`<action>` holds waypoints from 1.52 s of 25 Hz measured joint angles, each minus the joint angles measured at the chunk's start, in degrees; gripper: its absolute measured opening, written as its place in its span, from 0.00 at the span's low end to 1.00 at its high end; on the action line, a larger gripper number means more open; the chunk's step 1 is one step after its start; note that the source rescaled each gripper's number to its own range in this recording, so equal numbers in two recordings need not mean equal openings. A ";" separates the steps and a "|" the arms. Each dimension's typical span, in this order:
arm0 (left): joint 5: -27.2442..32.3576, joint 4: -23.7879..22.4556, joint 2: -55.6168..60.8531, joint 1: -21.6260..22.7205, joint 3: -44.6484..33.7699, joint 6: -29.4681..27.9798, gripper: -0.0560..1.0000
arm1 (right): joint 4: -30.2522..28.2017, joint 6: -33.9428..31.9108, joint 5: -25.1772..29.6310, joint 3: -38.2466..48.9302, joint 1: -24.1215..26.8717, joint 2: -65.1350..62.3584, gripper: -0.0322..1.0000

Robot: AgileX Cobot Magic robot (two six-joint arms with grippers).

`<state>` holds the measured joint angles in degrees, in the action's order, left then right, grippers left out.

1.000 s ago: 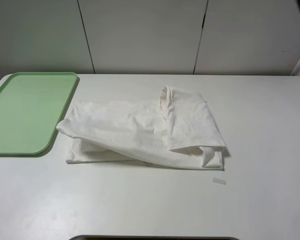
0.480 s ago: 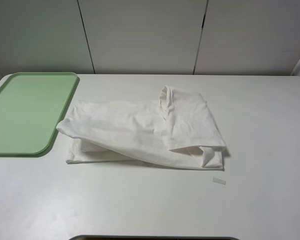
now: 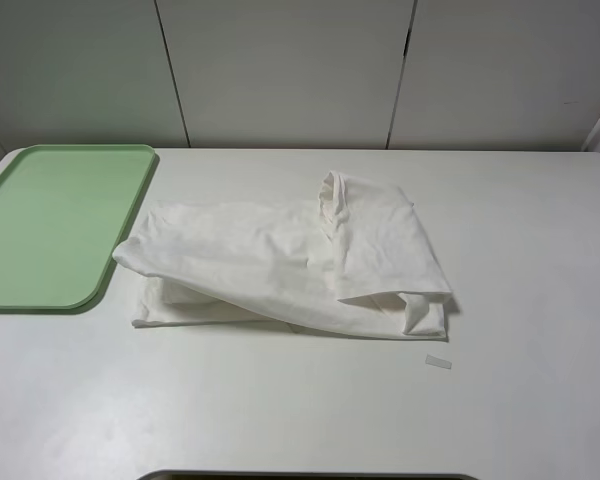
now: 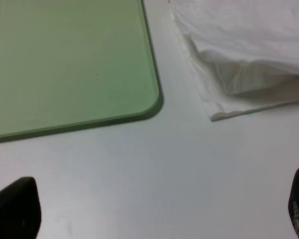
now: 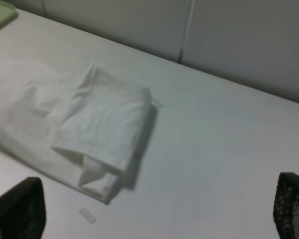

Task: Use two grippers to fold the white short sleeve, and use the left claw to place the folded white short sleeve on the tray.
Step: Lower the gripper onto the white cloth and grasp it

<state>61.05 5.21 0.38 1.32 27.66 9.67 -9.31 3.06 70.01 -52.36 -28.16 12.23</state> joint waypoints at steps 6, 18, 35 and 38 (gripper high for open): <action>0.00 0.00 0.00 0.00 0.00 0.00 1.00 | 4.93 2.24 -2.85 6.98 0.00 -7.37 1.00; 0.00 0.00 0.00 0.00 0.00 0.00 1.00 | 11.59 2.63 -9.00 20.69 0.00 -12.56 1.00; 0.00 0.00 0.00 0.00 0.00 0.00 1.00 | 10.05 -2.73 -11.05 23.59 5.33 -12.56 1.00; 0.00 0.00 0.00 0.00 0.00 0.00 1.00 | 9.98 -3.06 -11.12 23.59 7.33 -12.56 1.00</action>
<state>61.05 5.21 0.38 1.32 27.66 9.67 0.67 0.00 58.89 -28.77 -20.83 -0.33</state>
